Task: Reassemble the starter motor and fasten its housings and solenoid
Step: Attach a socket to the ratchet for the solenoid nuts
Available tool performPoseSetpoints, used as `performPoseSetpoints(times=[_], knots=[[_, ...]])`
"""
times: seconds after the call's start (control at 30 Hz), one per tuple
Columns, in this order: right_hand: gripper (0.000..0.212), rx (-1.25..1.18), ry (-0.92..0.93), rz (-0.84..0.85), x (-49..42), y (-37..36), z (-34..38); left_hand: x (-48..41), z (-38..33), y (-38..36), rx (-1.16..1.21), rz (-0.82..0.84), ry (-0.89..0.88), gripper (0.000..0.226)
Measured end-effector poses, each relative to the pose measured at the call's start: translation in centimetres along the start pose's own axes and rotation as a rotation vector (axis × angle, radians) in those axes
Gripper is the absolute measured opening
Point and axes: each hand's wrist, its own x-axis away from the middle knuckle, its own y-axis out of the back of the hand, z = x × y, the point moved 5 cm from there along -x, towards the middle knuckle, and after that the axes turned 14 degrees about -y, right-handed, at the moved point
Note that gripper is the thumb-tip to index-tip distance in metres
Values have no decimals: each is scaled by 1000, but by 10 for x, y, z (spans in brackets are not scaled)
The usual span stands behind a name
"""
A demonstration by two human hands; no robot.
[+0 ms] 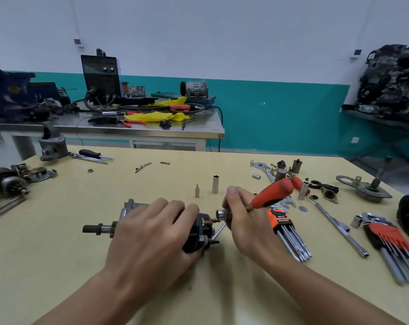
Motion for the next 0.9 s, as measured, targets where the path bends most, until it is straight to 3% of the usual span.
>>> performPoseSetpoints(times=[0.13,0.27,0.43,0.5,0.57,0.67,0.77,0.9], knots=[[41,-19,25,57,11,-7,-1,3,-8,0,-21,63,100,29],[39,-20,56,108,19,-14,0,9,-18,-3,-32,49,91,32],[43,18,-33,213,26,-20,-3,24,-22,-16,-14,25,87,45],[51,90,-68,237,29,-22,-4,29,-22,-22,14,39,84,55],[71,176,-115,243,30,-23,-7,31,-21,-25,33,55,74,63],[84,358,-88,200,29,-19,-6,33,-21,-27,62,34,66,56],[76,462,-67,199,25,-16,-8,34,-24,-30,117,37,64,49],[67,357,-38,260,21,-17,-13,32,-21,-33,140,74,60,48]])
